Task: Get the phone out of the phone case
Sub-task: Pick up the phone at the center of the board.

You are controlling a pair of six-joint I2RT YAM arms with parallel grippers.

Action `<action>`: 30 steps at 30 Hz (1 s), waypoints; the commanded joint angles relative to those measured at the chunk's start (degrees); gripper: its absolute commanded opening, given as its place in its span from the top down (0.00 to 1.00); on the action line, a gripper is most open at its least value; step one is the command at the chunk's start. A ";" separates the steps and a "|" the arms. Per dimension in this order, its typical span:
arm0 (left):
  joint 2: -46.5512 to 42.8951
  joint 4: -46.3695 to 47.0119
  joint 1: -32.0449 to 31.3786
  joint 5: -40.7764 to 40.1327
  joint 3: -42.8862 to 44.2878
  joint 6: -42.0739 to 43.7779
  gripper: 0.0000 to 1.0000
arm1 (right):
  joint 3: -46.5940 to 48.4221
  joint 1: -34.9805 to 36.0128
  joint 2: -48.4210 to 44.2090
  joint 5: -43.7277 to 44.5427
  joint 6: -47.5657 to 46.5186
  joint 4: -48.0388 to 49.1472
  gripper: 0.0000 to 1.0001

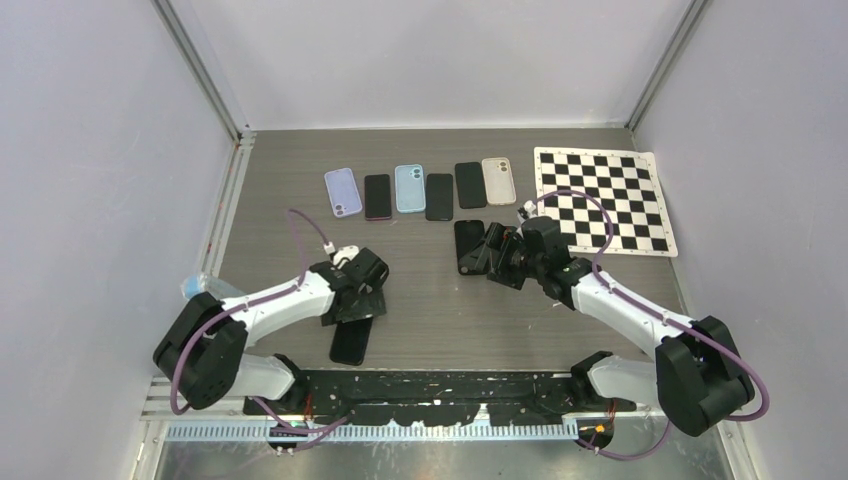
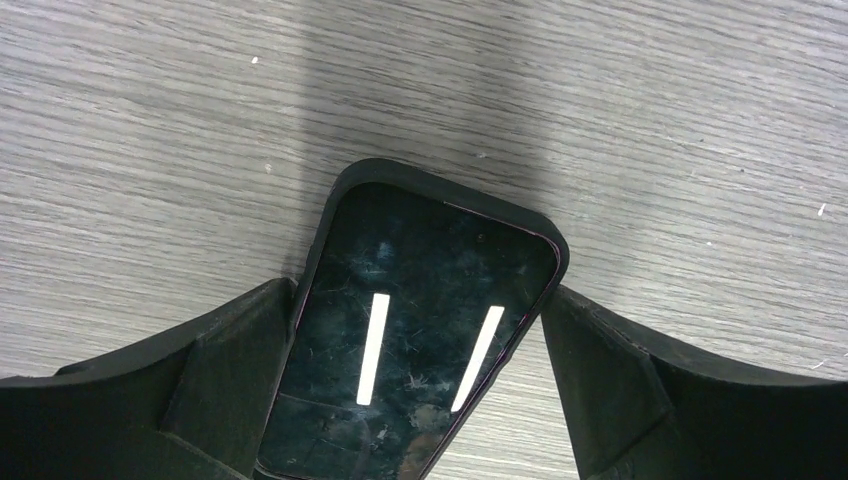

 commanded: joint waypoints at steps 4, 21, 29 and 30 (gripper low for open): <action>4.93 -3.02 -1.59 1.85 -1.46 -2.21 0.24 | 2.00 0.37 -1.06 1.64 0.48 2.12 0.03; 11.62 5.52 8.31 3.95 8.71 -1.99 0.26 | 1.62 0.37 -1.89 2.93 0.46 0.81 0.04; 11.43 2.41 8.70 2.56 9.83 2.62 0.01 | 1.93 0.37 -1.15 2.29 0.29 1.24 0.04; 11.30 1.51 8.69 3.07 9.66 5.20 0.00 | 1.86 0.37 -1.15 2.27 0.28 1.32 0.04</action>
